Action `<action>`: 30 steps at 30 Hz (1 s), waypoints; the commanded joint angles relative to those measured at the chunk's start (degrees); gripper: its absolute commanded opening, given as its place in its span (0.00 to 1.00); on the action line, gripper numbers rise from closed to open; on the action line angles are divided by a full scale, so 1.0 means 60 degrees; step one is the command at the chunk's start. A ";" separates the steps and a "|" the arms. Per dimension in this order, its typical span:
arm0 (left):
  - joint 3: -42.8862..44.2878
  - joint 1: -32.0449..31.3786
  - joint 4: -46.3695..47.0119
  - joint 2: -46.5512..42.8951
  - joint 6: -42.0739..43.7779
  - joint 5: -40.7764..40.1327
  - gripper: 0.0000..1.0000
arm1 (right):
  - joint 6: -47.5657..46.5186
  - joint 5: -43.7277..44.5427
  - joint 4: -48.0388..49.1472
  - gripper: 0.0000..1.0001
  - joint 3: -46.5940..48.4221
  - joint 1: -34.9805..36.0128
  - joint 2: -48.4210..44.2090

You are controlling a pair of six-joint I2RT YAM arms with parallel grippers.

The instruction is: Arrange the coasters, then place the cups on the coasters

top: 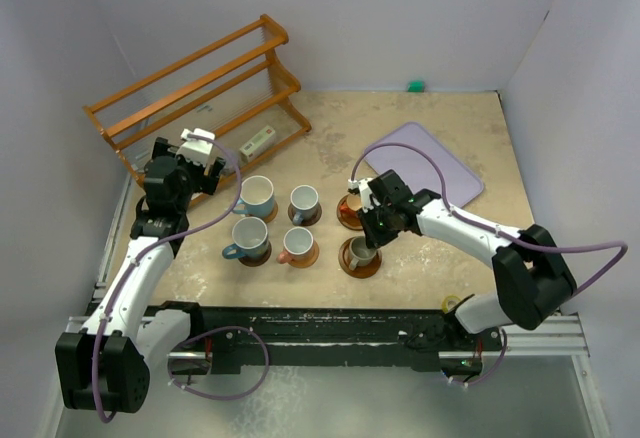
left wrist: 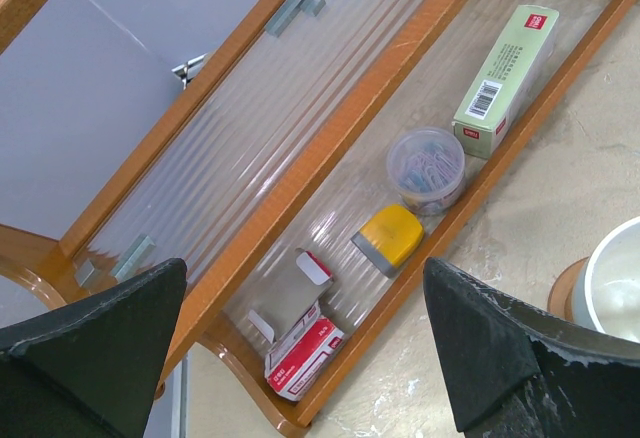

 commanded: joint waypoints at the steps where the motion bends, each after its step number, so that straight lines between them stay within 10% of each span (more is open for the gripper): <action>1: 0.0244 0.0075 0.0278 -0.0044 0.0122 0.0014 0.98 | 0.0142 0.0141 -0.0006 0.21 0.0165 0.0070 -0.0330; 30: 0.0222 0.0076 0.0385 -0.0001 0.0551 -0.0418 0.98 | -0.0281 0.0044 -0.0639 0.46 0.0528 0.0157 -0.1455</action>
